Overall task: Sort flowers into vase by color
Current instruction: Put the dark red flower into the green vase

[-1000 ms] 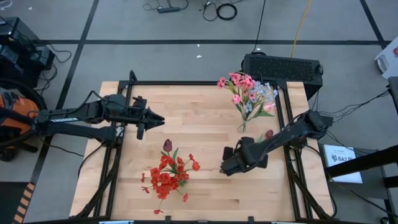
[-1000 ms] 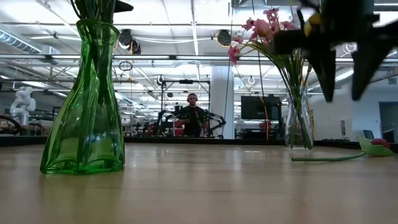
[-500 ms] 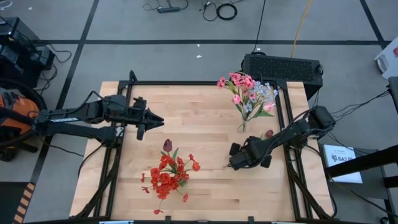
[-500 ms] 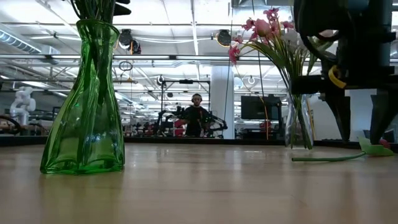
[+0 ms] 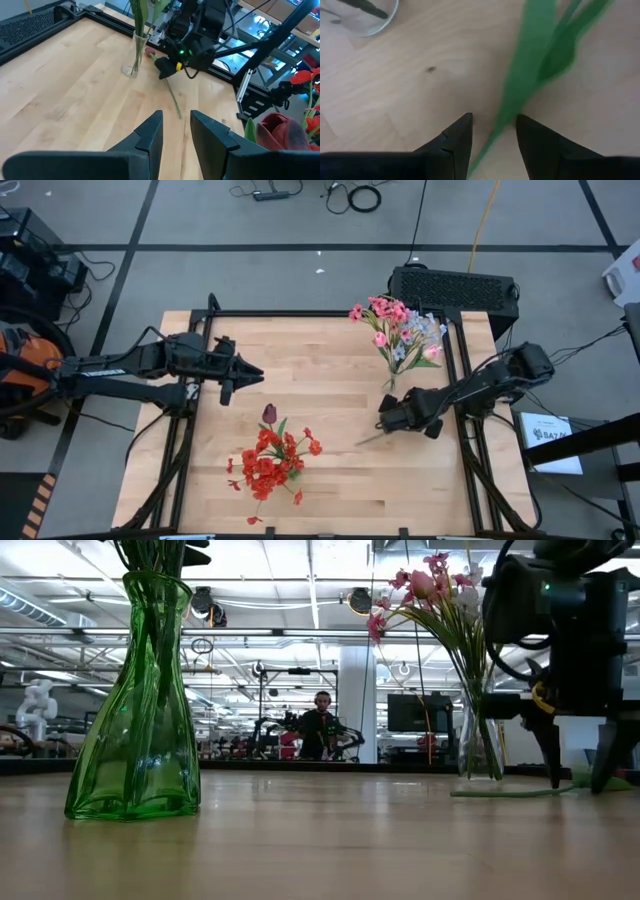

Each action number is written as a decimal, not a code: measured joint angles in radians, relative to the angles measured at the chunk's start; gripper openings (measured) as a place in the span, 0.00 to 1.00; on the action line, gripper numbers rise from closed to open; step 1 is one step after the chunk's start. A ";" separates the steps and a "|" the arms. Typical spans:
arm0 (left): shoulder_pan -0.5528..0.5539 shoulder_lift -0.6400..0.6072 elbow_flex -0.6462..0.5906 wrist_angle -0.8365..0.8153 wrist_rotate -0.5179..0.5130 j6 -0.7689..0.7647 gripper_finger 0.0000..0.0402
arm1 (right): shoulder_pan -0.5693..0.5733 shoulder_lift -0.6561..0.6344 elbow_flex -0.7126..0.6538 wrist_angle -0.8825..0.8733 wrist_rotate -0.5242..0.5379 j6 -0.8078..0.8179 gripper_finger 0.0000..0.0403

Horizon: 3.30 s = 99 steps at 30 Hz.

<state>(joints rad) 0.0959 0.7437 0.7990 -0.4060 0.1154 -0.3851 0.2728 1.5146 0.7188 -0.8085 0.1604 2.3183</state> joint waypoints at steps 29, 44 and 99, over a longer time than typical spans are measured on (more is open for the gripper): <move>-0.036 -0.192 -0.370 0.257 0.001 0.294 0.26 | 0.001 0.000 -0.017 0.096 -0.009 -0.420 0.01; -0.090 -0.508 -0.792 0.621 0.011 0.232 0.26 | 0.004 0.000 -0.013 0.108 -0.010 -0.412 0.00; -0.090 -0.539 -0.793 0.472 -0.109 0.288 0.26 | 0.334 -0.330 -0.011 0.514 0.321 -1.117 0.00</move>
<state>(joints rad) 0.0059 0.2050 0.0059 0.0662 0.0067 -0.0967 0.6073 1.1851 0.7078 -0.2948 0.4817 1.2016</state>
